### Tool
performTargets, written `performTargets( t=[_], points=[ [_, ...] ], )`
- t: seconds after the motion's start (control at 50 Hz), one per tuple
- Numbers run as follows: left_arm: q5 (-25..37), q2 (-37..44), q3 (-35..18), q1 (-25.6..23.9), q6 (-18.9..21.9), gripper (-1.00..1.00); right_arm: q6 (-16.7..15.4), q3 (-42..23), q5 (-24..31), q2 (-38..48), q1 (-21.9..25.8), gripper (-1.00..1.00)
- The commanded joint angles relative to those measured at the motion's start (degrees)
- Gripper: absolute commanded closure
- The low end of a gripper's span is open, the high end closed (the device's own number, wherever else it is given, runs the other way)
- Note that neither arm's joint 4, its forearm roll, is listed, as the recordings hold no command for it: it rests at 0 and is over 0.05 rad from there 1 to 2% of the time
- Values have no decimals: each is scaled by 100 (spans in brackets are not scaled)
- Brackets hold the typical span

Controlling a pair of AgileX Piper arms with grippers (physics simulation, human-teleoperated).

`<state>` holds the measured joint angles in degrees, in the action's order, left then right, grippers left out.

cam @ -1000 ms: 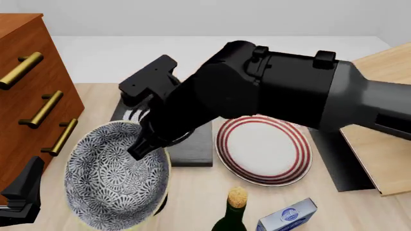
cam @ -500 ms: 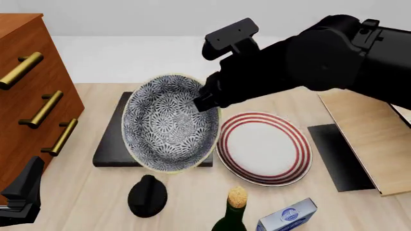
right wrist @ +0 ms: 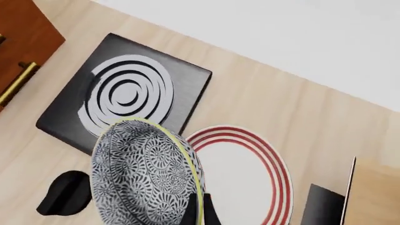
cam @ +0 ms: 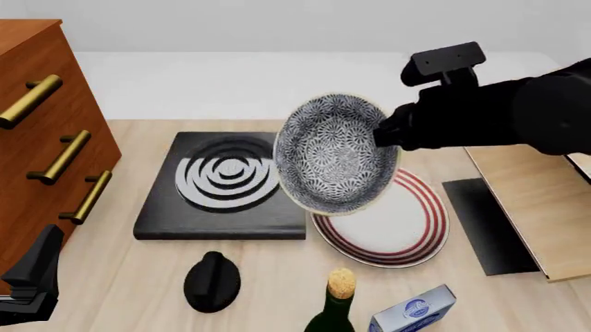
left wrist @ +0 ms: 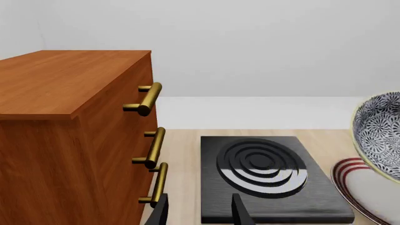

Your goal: Pick up the akita bowl and put it on the plate.

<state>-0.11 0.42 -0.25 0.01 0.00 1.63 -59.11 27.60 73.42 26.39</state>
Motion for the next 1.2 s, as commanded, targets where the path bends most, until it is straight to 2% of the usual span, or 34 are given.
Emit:
performTargets(
  t=[0.02, 0.16, 0.36, 0.42, 0.62, 0.8, 0.92, 1.2],
  points=[
    [0, -1, 0, 0, 0, -100, 364, 609, -293, -237, -593, 100],
    [0, 0, 0, 0, 0, -100, 327, 802, -509, -203, -978, 100],
    [0, 0, 0, 0, -1, -100, 258, 1120, -807, -7, -1171, 100],
    [0, 0, 0, -1, 1, -100, 356, 1191, -905, 19, -1208, 100],
    [0, 0, 0, 0, -1, -100, 423, 1481, -1197, 130, -1265, 100],
    [0, 0, 0, 0, 1, -100, 618, 1815, -1546, 276, -1219, 100],
    [0, 0, 0, 1, -1, -100, 589, 1883, -1705, 416, -1321, 100],
    [0, 0, 0, -1, -1, -100, 828, 2294, -2166, 631, -1317, 100]
  ],
)
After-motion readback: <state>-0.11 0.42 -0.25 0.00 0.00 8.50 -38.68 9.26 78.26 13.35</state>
